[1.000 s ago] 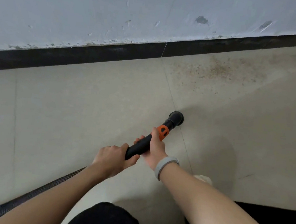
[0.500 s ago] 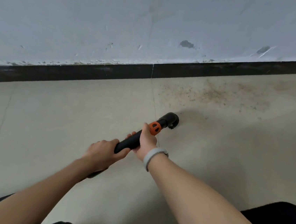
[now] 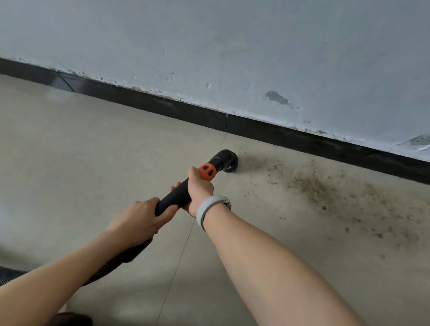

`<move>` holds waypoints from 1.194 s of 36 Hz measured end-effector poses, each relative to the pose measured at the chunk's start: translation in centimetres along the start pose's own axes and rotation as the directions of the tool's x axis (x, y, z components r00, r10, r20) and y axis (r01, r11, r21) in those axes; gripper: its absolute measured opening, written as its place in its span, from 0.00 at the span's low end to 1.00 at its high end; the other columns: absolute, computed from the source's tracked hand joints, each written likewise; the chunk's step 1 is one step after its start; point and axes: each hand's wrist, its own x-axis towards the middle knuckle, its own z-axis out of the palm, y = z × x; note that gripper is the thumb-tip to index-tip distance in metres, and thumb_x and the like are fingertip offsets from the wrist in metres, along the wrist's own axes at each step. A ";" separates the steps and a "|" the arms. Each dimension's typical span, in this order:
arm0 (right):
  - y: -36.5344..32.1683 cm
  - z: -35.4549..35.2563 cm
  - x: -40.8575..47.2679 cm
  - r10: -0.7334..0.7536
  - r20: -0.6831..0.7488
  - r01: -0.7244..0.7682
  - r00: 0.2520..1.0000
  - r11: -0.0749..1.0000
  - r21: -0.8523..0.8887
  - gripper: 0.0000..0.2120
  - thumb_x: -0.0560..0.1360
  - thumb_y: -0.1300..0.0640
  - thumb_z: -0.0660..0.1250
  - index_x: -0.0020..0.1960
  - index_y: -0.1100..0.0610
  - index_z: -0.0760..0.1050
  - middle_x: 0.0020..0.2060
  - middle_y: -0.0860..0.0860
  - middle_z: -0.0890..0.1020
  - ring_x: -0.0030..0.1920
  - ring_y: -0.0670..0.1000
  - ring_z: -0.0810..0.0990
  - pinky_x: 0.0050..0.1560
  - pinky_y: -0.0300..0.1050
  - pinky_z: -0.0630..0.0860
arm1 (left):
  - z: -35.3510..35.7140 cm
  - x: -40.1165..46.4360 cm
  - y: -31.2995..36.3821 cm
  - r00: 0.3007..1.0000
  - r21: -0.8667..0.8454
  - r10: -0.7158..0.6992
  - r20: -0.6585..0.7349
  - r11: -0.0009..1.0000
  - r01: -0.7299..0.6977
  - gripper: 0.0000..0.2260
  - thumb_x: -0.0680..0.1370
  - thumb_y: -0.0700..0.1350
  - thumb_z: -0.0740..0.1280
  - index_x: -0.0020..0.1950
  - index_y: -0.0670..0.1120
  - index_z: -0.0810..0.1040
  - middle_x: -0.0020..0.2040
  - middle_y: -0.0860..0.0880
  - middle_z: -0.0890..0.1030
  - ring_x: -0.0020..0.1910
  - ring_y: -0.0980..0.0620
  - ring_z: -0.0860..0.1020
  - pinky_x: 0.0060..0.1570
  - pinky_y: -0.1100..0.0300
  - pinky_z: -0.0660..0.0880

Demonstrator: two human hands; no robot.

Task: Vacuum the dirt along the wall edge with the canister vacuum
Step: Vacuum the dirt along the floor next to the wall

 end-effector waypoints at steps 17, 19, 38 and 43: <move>0.8 -1.3 2.6 -0.047 -0.022 0.039 0.999 0.964 -0.264 0.11 0.78 0.50 0.64 0.47 0.58 0.68 0.36 0.55 0.77 0.32 0.53 0.78 0.29 0.42 0.77 | 6.6 -0.4 0.4 0.992 -0.294 -0.105 -0.067 0.952 0.081 0.18 0.78 0.61 0.57 0.41 0.47 0.73 0.31 0.50 0.81 0.32 0.51 0.80 0.38 0.53 0.78; 1.6 -1.4 3.3 -0.072 -0.028 0.062 0.997 0.963 -0.261 0.11 0.77 0.51 0.64 0.46 0.59 0.69 0.35 0.55 0.77 0.31 0.52 0.77 0.27 0.40 0.77 | 7.5 -0.2 -0.3 0.993 -0.316 -0.100 -0.061 0.946 0.076 0.17 0.78 0.61 0.57 0.41 0.48 0.72 0.32 0.51 0.81 0.32 0.52 0.80 0.39 0.52 0.78; -1.0 -1.6 6.9 -0.368 -0.191 0.287 0.910 0.892 -0.349 0.13 0.77 0.49 0.63 0.50 0.60 0.70 0.30 0.54 0.77 0.23 0.52 0.77 0.31 0.43 0.78 | 9.8 6.9 0.7 0.992 -0.443 0.123 -0.034 0.888 -0.125 0.17 0.78 0.61 0.58 0.39 0.49 0.70 0.30 0.50 0.80 0.31 0.53 0.79 0.34 0.56 0.74; -1.7 -4.5 6.2 -0.356 -0.185 0.287 0.916 0.904 -0.317 0.12 0.78 0.51 0.64 0.42 0.59 0.69 0.29 0.55 0.76 0.24 0.53 0.76 0.28 0.41 0.78 | 10.8 6.4 2.5 0.987 -0.386 0.160 -0.008 0.910 -0.150 0.18 0.79 0.61 0.57 0.45 0.46 0.72 0.35 0.46 0.81 0.35 0.46 0.81 0.41 0.48 0.78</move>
